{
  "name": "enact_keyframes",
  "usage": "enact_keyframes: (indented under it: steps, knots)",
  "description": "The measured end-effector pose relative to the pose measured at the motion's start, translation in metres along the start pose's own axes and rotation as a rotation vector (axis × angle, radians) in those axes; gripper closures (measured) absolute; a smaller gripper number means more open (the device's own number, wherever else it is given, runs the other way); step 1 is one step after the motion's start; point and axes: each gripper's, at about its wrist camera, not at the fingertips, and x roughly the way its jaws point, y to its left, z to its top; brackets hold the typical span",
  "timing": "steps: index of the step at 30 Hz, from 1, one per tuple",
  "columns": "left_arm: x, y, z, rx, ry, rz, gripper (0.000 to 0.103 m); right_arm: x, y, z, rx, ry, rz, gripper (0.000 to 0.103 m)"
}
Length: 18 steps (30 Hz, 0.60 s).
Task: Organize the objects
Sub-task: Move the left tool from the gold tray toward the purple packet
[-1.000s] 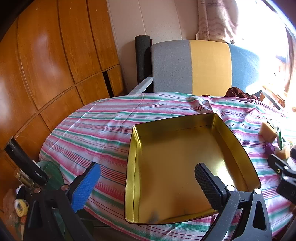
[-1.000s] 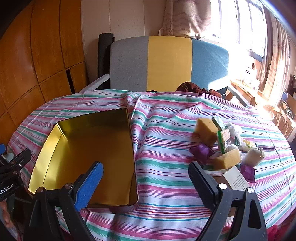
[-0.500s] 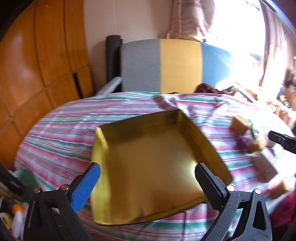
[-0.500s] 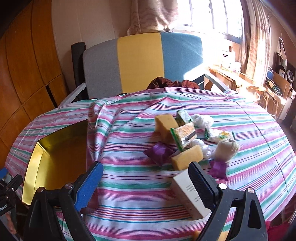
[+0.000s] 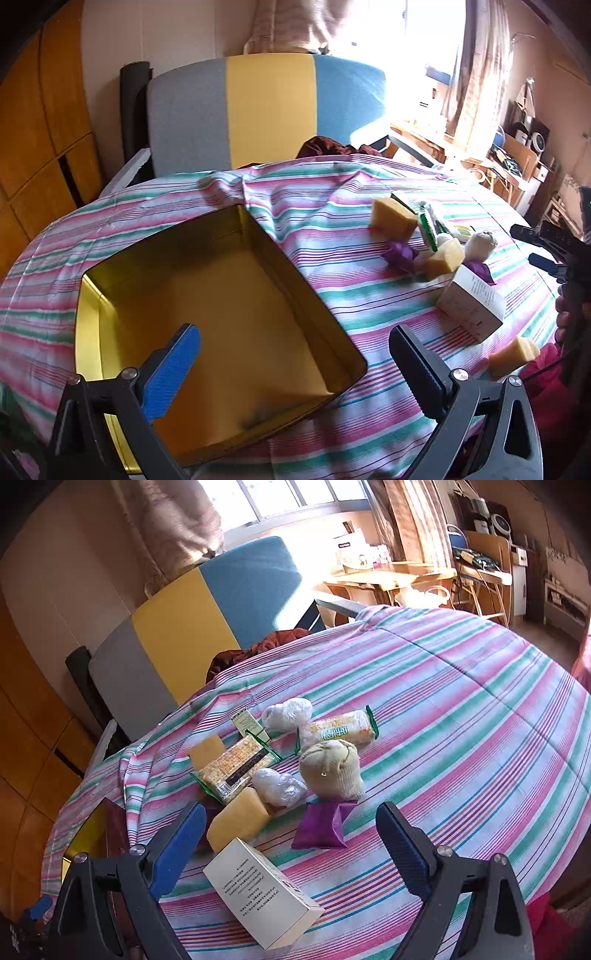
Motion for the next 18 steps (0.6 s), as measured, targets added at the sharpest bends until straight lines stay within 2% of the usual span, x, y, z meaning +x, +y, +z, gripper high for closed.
enact_keyframes:
  steps: [8, 10, 12, 13, 15, 18]
  knots:
    - [0.056, -0.054, 0.037, 0.126, 0.068, -0.076, 0.001, -0.001, -0.004, 0.002, 0.022, 0.008, 0.068, 0.008]
    - [0.077, -0.07, 0.047, 0.182, 0.087, -0.083, 0.003, -0.001, -0.001, 0.001, 0.014, 0.011, 0.077, 0.008]
    - [0.097, -0.084, 0.056, 0.228, 0.124, -0.102, 0.016, -0.001, 0.0, 0.001, 0.01, 0.012, 0.087, 0.008]
    - [0.108, -0.088, 0.06, 0.241, 0.144, -0.119, 0.018, -0.001, 0.0, 0.001, 0.011, 0.015, 0.091, 0.008]
    - [0.126, -0.097, 0.066, 0.26, 0.167, -0.13, 0.022, 0.002, 0.001, 0.001, 0.006, 0.031, 0.101, 0.008]
    - [0.145, -0.11, 0.074, 0.299, 0.175, -0.153, 0.022, 0.006, 0.005, 0.001, -0.01, 0.05, 0.106, 0.008]
